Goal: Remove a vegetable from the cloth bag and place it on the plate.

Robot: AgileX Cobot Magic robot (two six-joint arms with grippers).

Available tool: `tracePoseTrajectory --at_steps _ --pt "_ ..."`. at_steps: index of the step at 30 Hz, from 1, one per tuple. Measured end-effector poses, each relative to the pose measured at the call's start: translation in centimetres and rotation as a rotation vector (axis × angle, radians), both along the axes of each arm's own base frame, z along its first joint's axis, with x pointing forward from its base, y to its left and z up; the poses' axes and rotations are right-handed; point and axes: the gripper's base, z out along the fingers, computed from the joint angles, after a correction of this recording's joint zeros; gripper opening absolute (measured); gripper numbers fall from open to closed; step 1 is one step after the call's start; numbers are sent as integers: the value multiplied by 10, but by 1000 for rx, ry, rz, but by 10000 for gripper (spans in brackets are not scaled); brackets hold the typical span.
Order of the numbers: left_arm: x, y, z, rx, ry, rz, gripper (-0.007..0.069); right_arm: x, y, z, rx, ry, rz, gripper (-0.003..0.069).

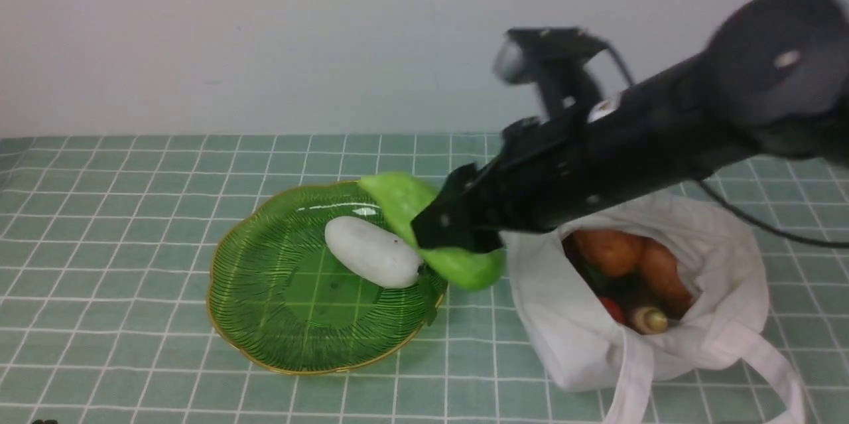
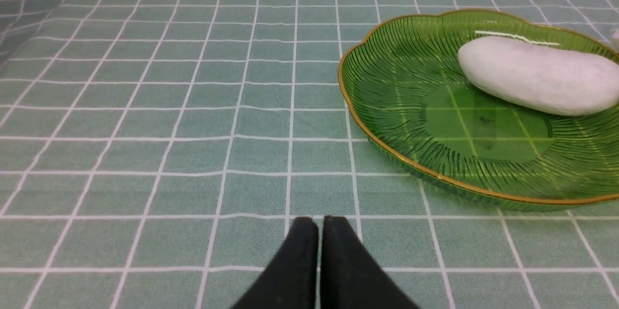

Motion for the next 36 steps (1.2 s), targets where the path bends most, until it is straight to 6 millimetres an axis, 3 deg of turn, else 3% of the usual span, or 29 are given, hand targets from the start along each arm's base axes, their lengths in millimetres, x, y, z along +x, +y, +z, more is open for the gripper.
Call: tracePoseTrajectory --at_steps 1,3,4,6,9,13,14,16,18,22,26,29,31,32,36 --pt "0 0 0 0 0 0 -8 9 19 -22 -16 -9 -8 381" --pt "0 0 0 0 0 0 -8 19 35 -43 -32 -19 -18 381" --pt "0 0 0 0 0 0 -8 20 36 -42 -28 -27 -19 381" --pt "0 0 0 0 0 0 -8 36 56 -75 -61 -23 -23 381" --pt "0 0 0 0 0 0 -8 48 72 -95 -74 -18 -15 381" --pt "0 0 0 0 0 0 -8 58 82 -105 -83 -27 -5 412" --pt "0 0 0 0 0 0 -8 61 84 -106 -92 -45 5 477" --pt "0 0 0 0 0 0 -8 62 85 -105 -97 -55 10 507" --pt "0 0 0 0 0 0 -8 64 85 -98 -109 -76 35 594" --pt "0 0 0 0 0 0 -8 63 83 -66 -128 -98 109 645" --pt "0 0 0 0 0 0 -8 56 72 2 -157 -144 204 588" --pt "0 0 0 0 0 0 -8 38 54 73 -198 -211 236 475" --pt "0 0 0 0 0 0 -8 28 41 110 -214 -245 207 402" --pt "0 0 0 0 0 0 -8 24 36 119 -223 -253 190 373" --pt "0 0 0 0 0 0 -8 -2 -3 188 -209 -379 -3 156"
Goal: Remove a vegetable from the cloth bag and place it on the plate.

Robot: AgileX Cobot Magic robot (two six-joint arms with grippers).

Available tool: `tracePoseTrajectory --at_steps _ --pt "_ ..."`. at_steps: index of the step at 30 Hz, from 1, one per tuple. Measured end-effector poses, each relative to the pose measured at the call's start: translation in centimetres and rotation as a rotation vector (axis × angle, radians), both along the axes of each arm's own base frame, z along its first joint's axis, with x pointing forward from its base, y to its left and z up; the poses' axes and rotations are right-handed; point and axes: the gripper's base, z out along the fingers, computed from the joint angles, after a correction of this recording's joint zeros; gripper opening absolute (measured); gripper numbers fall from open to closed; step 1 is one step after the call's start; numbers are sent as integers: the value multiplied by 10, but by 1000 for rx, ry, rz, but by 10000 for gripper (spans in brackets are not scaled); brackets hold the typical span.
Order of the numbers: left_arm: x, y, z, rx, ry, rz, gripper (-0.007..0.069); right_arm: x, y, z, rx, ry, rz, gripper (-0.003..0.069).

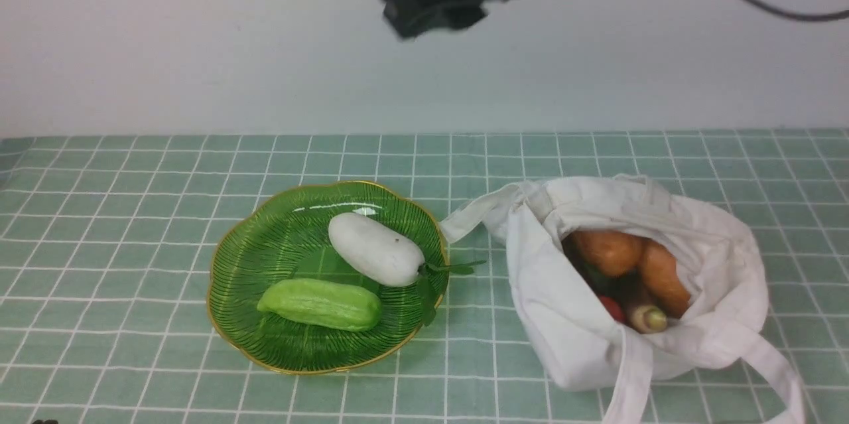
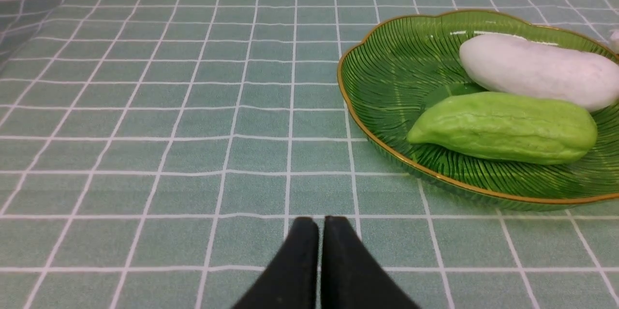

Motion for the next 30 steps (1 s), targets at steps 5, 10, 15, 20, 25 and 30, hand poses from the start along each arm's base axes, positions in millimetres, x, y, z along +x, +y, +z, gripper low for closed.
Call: tracePoseTrajectory --at_steps 5,10,15,20,25,30 --pt "0 0 0 0 0 0 -8 -42 -46 44 62 -94 -113 6" --pt "0 0 0 0 0 0 -8 -101 -94 49 77 -113 -133 -13" --pt "0 0 0 0 0 0 -8 -180 -157 10 94 -88 -155 -14" --pt "0 0 0 0 0 0 -8 -229 -194 -64 191 -171 -156 -14" --pt "0 0 0 0 0 0 -8 -240 -201 -138 343 -341 -130 -14" --pt "0 0 0 0 0 0 -8 -230 -191 -177 412 -415 -111 -14"
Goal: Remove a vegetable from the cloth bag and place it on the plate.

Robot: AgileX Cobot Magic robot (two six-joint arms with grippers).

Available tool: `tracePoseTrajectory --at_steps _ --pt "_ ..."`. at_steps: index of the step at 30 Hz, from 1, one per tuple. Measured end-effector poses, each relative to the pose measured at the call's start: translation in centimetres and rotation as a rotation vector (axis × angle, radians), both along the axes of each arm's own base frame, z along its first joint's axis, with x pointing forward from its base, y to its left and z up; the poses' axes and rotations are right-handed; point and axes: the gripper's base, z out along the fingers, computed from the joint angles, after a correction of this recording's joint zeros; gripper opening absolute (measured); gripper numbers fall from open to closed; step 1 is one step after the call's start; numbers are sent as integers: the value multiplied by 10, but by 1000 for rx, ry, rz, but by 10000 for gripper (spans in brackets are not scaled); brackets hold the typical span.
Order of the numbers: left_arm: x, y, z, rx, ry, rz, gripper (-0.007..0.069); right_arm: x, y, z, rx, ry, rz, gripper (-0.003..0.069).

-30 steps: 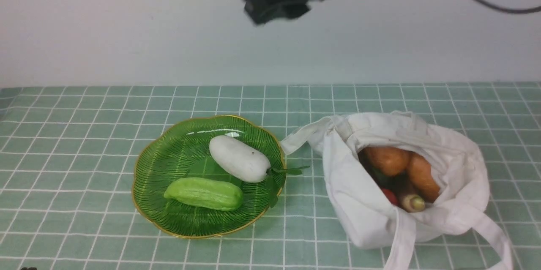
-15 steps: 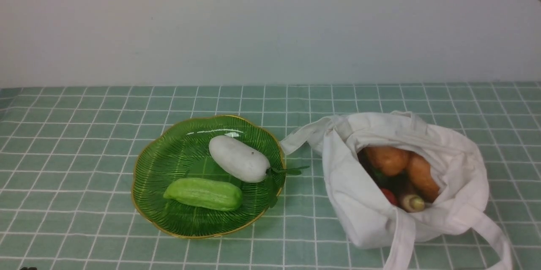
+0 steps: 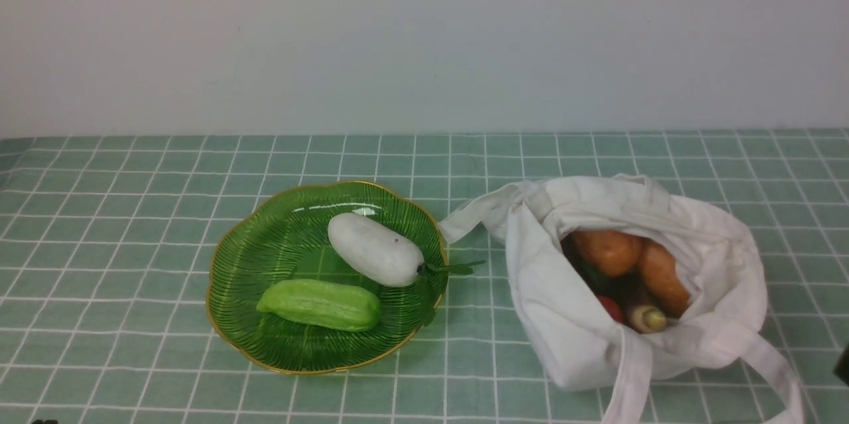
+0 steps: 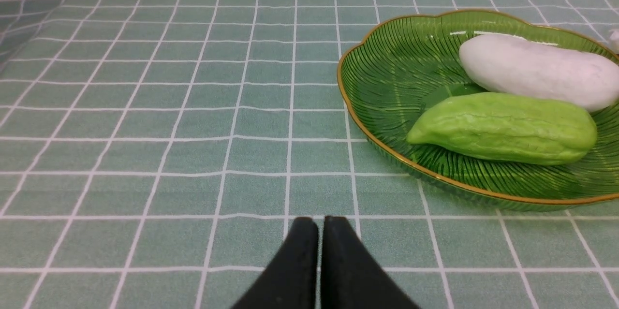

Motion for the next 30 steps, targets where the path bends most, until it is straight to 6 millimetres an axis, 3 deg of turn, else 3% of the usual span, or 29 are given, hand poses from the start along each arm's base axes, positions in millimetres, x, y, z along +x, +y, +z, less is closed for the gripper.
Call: tracePoseTrajectory --at_steps 23,30 --pt "0 0 0 0 0 0 -8 0 1 -4 40 -52 5 -15" --pt "0 0 0 0 0 0 -8 3 -7 -43 3 -17 -118 -15"
